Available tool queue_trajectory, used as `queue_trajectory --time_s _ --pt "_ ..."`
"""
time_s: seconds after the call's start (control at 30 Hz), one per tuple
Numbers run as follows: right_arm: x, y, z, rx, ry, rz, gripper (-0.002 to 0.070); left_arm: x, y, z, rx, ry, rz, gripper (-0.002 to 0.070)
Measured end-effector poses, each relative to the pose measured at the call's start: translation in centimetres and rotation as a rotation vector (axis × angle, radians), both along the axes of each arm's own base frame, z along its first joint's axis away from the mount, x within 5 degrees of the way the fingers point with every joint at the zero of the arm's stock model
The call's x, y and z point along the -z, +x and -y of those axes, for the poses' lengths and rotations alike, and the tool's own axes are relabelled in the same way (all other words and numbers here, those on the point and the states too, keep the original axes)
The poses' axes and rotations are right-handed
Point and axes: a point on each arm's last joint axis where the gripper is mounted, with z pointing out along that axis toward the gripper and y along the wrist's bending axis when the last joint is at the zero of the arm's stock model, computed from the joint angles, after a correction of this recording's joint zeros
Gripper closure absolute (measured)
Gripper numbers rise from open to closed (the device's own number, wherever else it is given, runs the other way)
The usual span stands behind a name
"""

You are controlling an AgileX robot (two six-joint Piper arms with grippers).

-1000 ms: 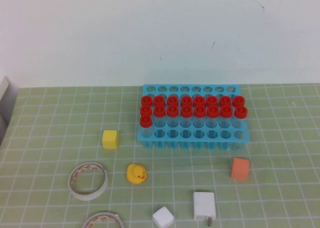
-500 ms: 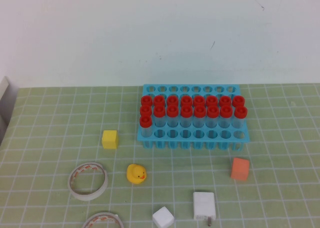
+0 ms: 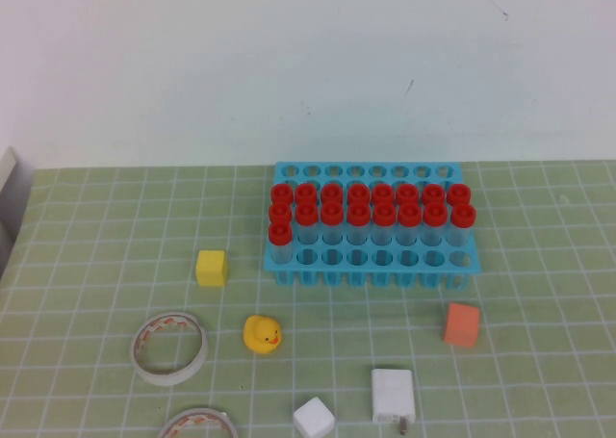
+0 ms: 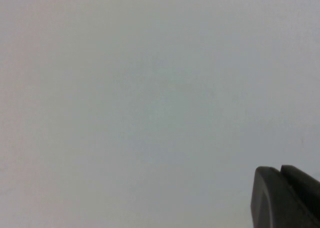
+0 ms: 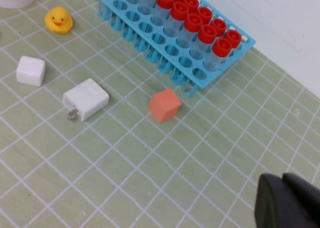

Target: Place the test tubes

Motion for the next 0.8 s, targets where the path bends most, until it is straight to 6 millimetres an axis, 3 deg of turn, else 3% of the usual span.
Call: queue_trajectory --time_s 0.2,0.43,0.8 --pt "0.0 0.0 0.0 0.0 0.0 0.0 0.0678 1.7 -0.1 -0.7 -0.144 -0.014 -0.023 0.0675" --pt "0.0 0.0 0.0 0.0 0.0 0.0 0.0678 5.7 0.8 -0.9 -0.184 -0.091 -0.164 0.0675" --pt "0.0 0.0 0.0 0.0 0.0 0.0 0.0678 7.6 0.8 -0.7 -0.17 -0.05 -0.379 0.0675"
